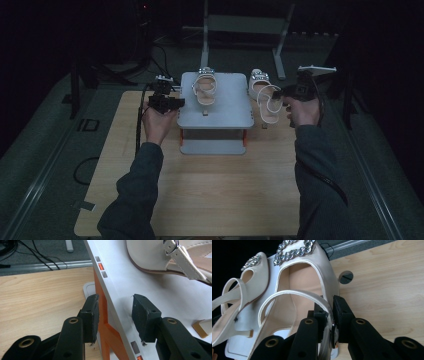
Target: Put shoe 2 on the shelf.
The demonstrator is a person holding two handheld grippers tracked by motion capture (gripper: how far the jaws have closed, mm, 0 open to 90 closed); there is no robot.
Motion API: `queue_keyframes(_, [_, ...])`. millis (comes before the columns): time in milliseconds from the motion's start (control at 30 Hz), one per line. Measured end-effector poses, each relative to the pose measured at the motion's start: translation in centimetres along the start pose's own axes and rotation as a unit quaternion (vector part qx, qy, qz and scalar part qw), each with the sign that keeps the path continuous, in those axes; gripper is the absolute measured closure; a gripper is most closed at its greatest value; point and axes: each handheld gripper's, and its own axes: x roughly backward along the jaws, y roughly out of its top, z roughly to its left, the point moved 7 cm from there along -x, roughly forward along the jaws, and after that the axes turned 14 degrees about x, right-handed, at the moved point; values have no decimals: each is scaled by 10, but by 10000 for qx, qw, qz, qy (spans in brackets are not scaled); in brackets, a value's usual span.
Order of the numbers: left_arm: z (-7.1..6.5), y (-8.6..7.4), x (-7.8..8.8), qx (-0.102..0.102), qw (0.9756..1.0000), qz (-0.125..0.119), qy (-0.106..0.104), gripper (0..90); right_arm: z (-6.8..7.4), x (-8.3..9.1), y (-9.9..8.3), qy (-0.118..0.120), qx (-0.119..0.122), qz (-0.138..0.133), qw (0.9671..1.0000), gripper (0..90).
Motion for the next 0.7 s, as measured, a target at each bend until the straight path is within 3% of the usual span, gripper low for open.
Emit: queue_keyframes(700, [-3,-1,-1,6,10000,20,-70,576,53,-32,23,48,122,204,9997,825])
